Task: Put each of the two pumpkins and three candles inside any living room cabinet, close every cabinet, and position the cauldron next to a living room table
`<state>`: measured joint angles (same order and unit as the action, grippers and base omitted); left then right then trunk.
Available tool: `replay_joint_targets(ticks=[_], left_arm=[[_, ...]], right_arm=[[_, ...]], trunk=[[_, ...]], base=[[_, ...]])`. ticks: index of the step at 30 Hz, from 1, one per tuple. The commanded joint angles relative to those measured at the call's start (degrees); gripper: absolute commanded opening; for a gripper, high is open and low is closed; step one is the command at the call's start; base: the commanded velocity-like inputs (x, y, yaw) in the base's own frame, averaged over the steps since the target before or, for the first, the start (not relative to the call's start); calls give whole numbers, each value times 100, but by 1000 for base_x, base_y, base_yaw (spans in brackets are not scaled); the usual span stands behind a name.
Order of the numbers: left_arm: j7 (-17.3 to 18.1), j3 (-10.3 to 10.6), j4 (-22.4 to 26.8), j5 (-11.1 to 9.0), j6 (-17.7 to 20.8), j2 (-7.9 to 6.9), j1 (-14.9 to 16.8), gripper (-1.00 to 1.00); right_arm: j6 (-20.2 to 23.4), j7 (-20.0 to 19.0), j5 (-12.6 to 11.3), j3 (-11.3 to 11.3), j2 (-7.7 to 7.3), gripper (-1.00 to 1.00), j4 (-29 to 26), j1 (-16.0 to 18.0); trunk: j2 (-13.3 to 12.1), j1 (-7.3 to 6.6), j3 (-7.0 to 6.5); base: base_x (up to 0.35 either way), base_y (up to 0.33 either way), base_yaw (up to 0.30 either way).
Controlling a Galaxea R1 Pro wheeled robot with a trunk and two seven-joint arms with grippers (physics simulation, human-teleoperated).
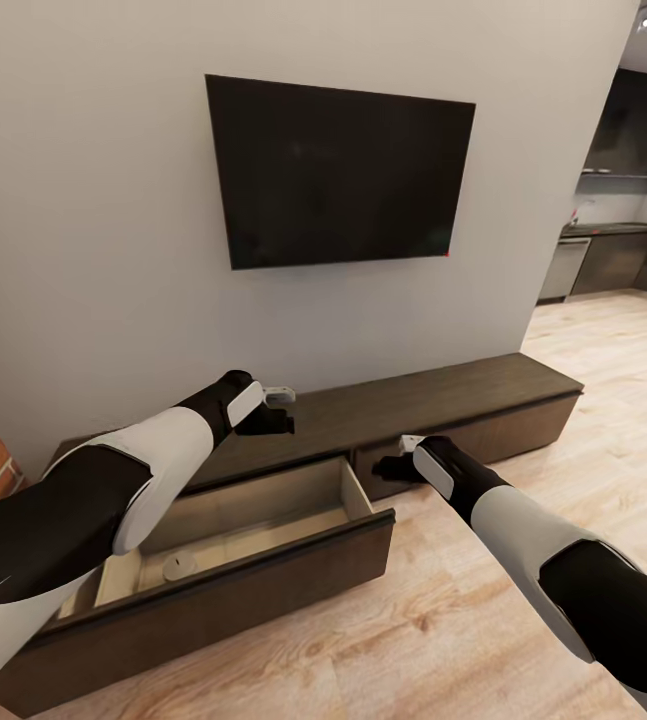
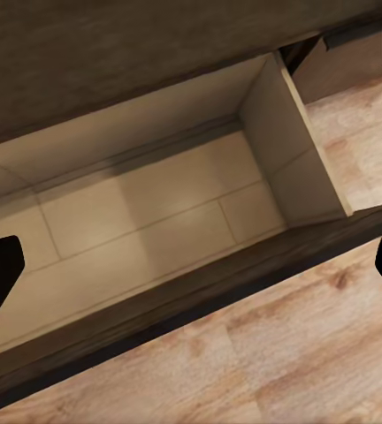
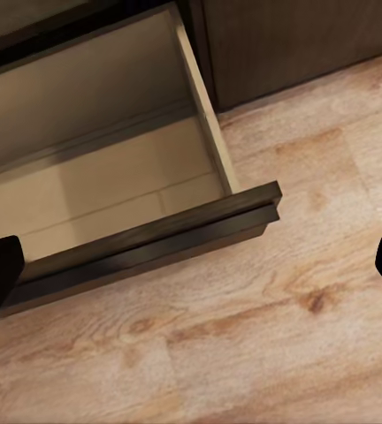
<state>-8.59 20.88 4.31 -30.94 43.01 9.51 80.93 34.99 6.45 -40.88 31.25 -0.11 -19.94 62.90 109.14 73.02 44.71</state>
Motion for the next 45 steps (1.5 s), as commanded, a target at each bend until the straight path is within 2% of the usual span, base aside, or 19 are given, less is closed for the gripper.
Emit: replay_joint_targets(ticks=[1, 11, 23, 32, 39, 45], left_arm=[[-46, 23, 6, -61, 23, 6, 2, 100], [-50, 22, -40, -54, 15, 30, 2, 100], [-46, 18, -45, -58, 15, 33, 2, 100], [-48, 21, -54, -55, 13, 33, 2, 100], [-40, 22, -59, -55, -238, 33, 2, 100], [-44, 22, -61, -52, -296, 33, 0, 100]], right_arm=[[16, 49, -61, 31, 2, 100, -10, 3], [4, 44, -65, 29, 9, 100, 27, 3], [-114, 42, -65, 34, 77, 100, 80, -49], [-140, 46, -61, 31, 73, 100, 214, -58], [-142, 49, -56, 31, 80, 100, 227, -58], [-142, 57, -60, 23, 74, 100, 229, -58]], trunk=[[-39, -23, -22], [-39, -23, -114], [-39, -23, -221], [-39, -23, -301], [-39, -23, -363], [-39, -23, -416]], base=[[0, 0, 0], [0, 0, -27], [0, 0, -131], [0, 0, -79], [0, 0, -64], [0, 0, -71]])
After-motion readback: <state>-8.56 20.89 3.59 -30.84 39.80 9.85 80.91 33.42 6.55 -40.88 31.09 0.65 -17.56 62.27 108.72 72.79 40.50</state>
